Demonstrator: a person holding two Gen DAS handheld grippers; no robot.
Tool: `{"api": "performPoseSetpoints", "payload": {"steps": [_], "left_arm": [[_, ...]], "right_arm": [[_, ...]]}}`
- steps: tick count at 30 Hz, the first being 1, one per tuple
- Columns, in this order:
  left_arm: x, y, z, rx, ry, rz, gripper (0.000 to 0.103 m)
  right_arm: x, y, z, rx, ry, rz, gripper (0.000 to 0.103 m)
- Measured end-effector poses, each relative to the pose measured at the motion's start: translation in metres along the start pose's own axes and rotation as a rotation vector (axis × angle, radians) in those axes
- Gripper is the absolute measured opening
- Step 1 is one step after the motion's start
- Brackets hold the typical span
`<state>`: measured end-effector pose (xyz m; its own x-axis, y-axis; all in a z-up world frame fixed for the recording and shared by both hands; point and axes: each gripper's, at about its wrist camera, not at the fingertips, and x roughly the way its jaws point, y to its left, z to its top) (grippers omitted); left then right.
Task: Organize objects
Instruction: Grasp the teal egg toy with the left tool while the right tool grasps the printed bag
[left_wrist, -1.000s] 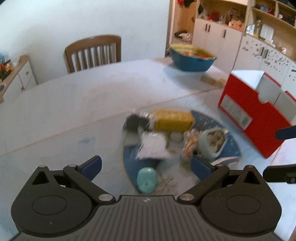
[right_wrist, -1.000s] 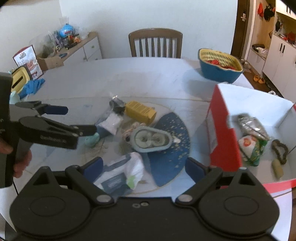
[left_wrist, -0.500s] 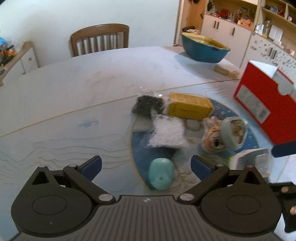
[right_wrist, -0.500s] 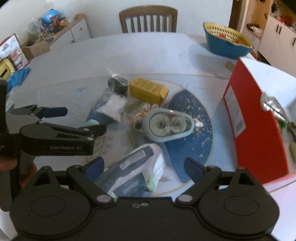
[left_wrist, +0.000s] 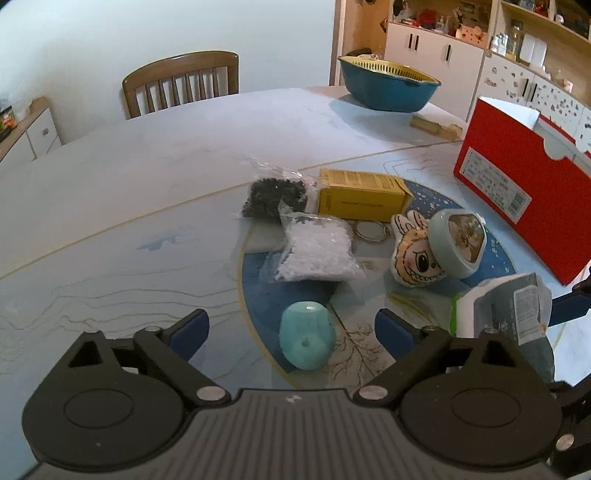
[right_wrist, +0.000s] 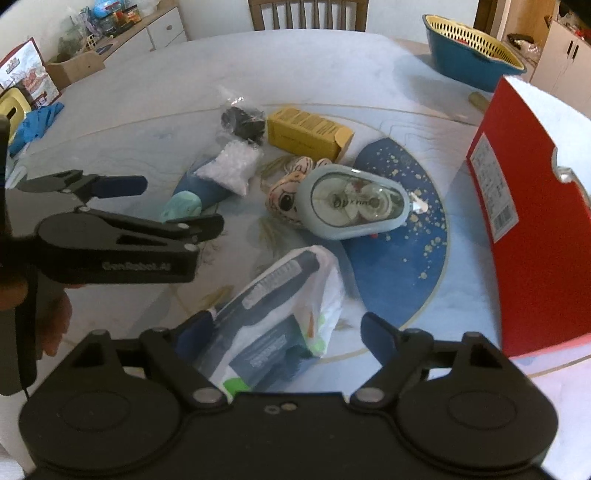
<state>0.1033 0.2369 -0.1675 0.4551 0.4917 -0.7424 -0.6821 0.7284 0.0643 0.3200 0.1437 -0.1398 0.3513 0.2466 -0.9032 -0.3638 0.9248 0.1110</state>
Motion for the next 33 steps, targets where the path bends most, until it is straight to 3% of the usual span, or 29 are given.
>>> {"api": "performPoseSetpoints", "payload": {"steps": [9, 14, 20, 24, 33], "left_arm": [[-0.001, -0.007, -0.001, 0.013, 0.008, 0.009, 0.073], [-0.002, -0.007, 0.001, 0.007, 0.007, 0.028, 0.052], [-0.003, -0.007, 0.003, -0.012, 0.015, 0.045, 0.035], [-0.004, -0.010, 0.004, -0.020, 0.025, 0.056, 0.030], [-0.011, -0.021, 0.006, -0.022, 0.066, 0.068, 0.030]], "right_arm": [[-0.003, 0.001, 0.003, 0.003, -0.006, 0.059, 0.054], [-0.006, 0.002, 0.001, -0.019, -0.017, 0.047, 0.044], [-0.013, -0.001, -0.001, -0.036, -0.037, 0.031, 0.032], [-0.018, -0.008, -0.003, -0.029, -0.047, 0.031, 0.021], [-0.032, -0.030, -0.009, -0.004, -0.080, 0.052, 0.016]]}}
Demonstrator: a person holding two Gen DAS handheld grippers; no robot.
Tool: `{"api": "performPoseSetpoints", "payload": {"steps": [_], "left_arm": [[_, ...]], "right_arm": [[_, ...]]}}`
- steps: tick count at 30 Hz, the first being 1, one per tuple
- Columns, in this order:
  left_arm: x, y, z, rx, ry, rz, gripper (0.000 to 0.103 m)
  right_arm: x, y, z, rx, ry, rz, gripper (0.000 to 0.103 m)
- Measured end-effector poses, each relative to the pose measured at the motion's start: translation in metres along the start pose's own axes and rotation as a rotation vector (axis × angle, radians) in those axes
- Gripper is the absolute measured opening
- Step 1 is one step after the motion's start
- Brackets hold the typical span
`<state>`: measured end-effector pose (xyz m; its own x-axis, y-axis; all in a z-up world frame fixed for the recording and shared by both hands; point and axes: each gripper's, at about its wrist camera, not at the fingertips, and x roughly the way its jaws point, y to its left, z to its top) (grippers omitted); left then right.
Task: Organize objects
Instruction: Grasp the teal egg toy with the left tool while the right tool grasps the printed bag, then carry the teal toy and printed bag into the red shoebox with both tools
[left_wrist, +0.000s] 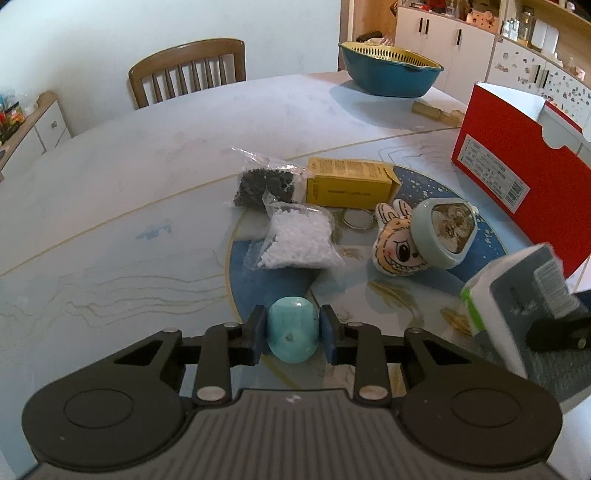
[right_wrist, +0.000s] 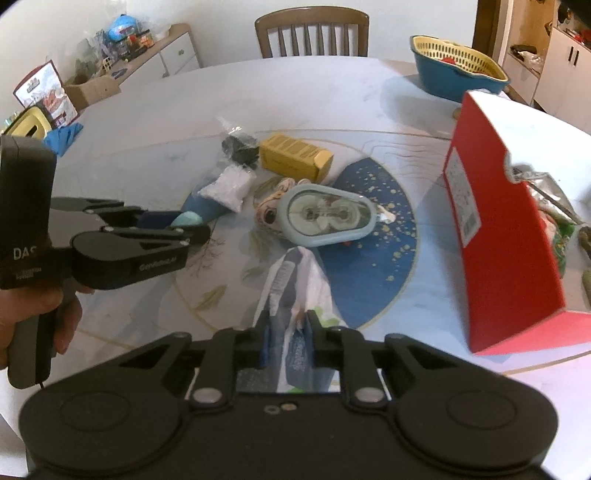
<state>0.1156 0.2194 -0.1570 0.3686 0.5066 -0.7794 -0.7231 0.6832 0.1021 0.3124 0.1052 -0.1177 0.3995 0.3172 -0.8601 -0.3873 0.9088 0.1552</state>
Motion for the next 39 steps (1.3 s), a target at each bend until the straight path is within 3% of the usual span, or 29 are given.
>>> {"api": "performPoseSetpoints", "payload": {"steps": [10, 22, 39], "left_arm": [[-0.045, -0.030, 0.028, -0.007, -0.027, 0.009, 0.030], [-0.088, -0.098, 0.073, 0.004, -0.059, -0.052, 0.030], [-0.077, -0.182, 0.128, 0.038, -0.087, -0.081, 0.030]], "right_arm": [[-0.048, -0.036, 0.003, 0.054, -0.090, 0.042, 0.016], [-0.102, -0.092, 0.019, 0.075, -0.174, 0.086, 0.016], [-0.135, -0.196, 0.037, 0.115, -0.271, 0.031, 0.016]]}}
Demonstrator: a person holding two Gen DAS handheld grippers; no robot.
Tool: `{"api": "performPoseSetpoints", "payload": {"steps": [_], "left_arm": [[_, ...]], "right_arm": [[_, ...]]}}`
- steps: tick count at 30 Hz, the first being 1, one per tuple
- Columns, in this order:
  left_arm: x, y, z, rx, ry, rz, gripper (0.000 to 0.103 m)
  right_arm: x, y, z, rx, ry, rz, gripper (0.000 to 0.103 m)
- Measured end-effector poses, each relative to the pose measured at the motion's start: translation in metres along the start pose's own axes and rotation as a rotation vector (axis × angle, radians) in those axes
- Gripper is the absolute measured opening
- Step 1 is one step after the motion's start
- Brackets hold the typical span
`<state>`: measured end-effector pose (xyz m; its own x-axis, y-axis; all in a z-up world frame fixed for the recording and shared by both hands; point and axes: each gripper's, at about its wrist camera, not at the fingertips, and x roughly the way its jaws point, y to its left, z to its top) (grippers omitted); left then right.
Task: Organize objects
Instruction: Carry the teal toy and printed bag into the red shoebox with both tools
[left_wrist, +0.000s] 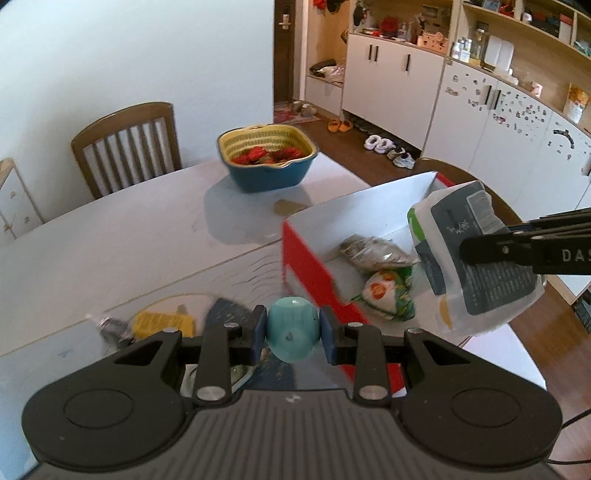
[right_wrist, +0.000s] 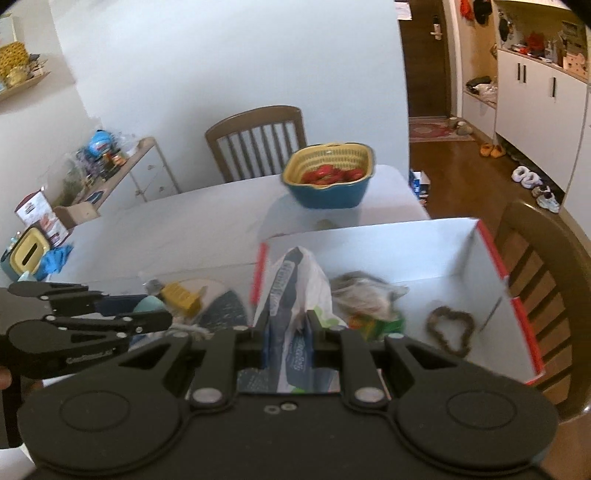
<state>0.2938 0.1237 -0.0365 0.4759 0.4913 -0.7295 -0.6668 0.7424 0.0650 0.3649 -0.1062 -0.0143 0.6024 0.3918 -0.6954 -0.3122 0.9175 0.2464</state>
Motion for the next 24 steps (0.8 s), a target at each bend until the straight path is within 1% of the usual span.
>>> {"api": "performPoseSetpoints", "payload": {"steps": [8, 14, 24], "left_arm": [[0.023, -0.039, 0.023, 0.046, 0.001, 0.001, 0.030], [0.045, -0.064, 0.031, 0.070, 0.018, -0.010, 0.030], [0.093, -0.103, 0.036, 0.087, 0.112, -0.043, 0.030]], "right_arm": [[0.002, -0.046, 0.006, 0.022, -0.005, -0.032, 0.016], [0.010, -0.076, 0.007, 0.039, 0.004, -0.060, 0.016], [0.036, -0.118, 0.013, 0.027, 0.049, -0.096, 0.016]]}}
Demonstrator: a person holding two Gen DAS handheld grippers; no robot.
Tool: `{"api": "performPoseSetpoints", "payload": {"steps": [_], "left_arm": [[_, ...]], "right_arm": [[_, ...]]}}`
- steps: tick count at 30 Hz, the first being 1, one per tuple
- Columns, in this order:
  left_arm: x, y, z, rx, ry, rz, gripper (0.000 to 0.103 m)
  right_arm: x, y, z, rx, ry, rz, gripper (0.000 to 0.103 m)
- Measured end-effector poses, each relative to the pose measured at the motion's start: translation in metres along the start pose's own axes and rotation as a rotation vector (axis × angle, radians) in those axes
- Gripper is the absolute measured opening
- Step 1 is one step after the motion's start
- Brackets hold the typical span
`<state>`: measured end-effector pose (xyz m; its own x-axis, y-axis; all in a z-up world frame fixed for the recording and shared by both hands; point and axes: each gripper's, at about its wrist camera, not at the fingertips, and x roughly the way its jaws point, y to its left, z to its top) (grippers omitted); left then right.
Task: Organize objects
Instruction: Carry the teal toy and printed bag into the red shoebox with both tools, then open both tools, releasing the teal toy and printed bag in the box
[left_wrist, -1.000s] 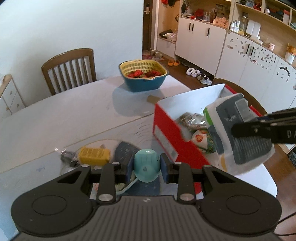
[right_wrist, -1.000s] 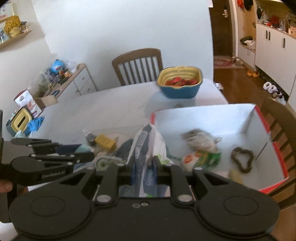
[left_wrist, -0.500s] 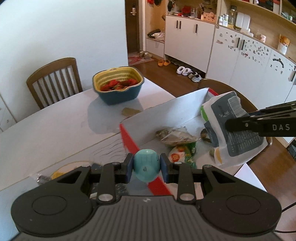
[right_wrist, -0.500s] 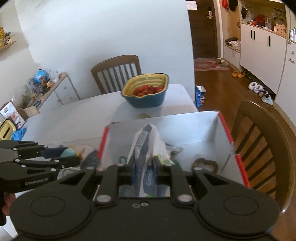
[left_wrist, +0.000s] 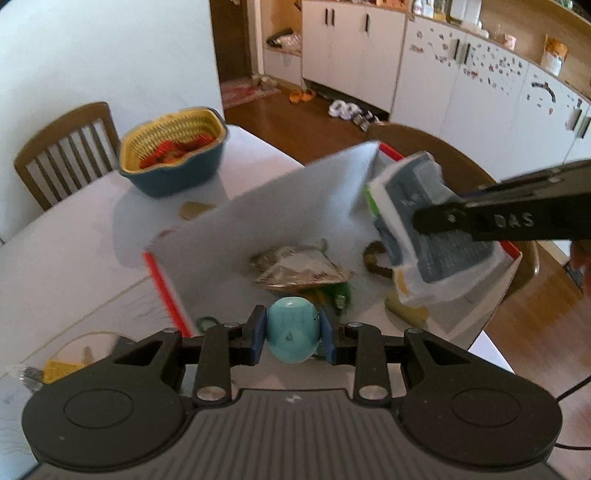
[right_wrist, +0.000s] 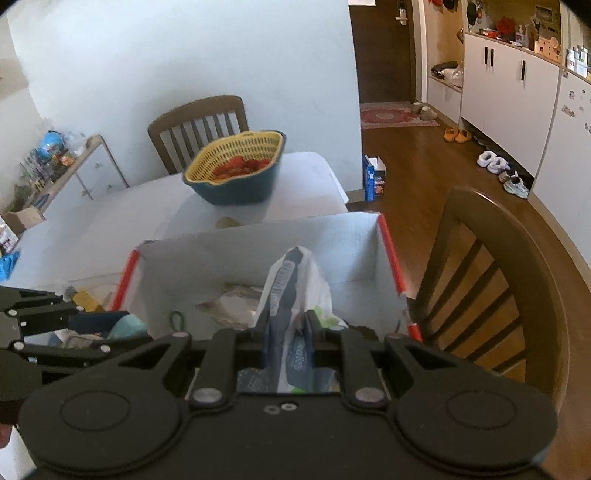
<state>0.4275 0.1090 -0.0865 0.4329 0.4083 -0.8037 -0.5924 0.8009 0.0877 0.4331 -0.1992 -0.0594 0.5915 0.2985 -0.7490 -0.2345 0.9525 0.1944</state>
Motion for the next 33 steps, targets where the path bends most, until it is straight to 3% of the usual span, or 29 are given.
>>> {"api": "performPoseSetpoints", "payload": {"steps": [14, 21, 33], "left_arm": [[0.046, -0.031, 0.000, 0.026, 0.099, -0.073, 0.030], [0.069, -0.044, 0.005, 0.066, 0.141, -0.095, 0.030], [0.094, -0.048, 0.005, 0.081, 0.238, -0.099, 0.030]], "right_arm": [[0.053, -0.017, 0.001, -0.037, 0.089, 0.007, 0.016], [0.065, -0.020, -0.003, -0.040, 0.147, 0.029, 0.016], [0.068, -0.028, -0.011, -0.025, 0.161, 0.034, 0.020]]}}
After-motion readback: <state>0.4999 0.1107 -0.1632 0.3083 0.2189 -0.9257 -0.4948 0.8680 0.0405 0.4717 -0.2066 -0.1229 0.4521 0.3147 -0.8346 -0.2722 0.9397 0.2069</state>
